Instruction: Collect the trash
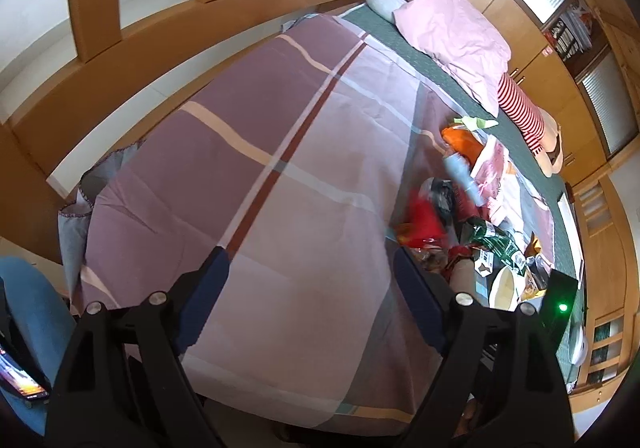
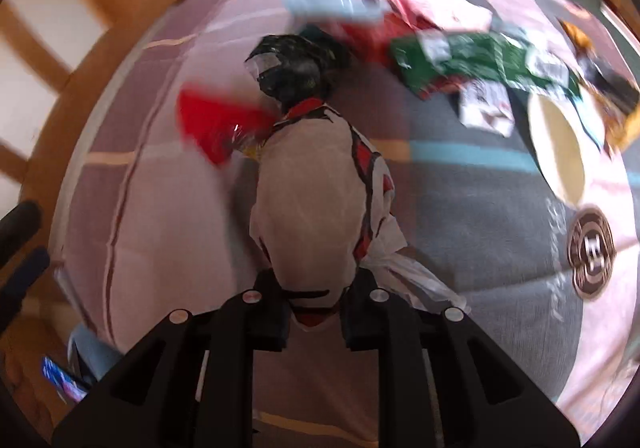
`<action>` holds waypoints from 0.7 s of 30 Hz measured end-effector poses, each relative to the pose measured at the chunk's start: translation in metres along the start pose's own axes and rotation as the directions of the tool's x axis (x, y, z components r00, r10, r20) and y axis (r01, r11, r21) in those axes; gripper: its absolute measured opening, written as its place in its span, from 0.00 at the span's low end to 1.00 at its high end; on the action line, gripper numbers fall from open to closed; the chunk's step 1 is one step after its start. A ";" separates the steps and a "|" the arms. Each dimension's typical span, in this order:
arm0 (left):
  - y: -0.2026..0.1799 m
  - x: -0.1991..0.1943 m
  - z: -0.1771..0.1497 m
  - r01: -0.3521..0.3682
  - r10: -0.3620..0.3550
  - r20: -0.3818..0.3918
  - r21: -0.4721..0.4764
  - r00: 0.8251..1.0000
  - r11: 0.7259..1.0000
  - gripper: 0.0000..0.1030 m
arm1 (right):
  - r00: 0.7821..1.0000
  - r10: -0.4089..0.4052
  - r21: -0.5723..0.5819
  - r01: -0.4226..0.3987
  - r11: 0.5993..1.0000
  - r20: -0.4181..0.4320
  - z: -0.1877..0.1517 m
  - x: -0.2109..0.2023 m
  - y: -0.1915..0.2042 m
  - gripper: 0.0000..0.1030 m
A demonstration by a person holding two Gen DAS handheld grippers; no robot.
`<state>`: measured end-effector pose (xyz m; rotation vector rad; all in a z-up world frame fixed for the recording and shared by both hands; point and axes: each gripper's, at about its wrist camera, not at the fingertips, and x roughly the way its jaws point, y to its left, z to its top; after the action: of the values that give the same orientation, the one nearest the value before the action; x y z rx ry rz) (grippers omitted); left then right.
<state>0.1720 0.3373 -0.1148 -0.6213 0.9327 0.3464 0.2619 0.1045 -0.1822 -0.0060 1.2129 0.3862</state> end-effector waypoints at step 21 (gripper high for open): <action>0.009 0.012 -0.005 -0.052 0.052 -0.039 -0.012 0.998 0.999 0.86 | 0.999 0.029 0.025 -0.028 0.999 -0.017 0.002 -0.001 -0.004 0.43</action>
<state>0.1703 0.3415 -0.1298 -0.6183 0.9855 0.3886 0.2649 0.1014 -0.1814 0.0292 1.2362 0.3968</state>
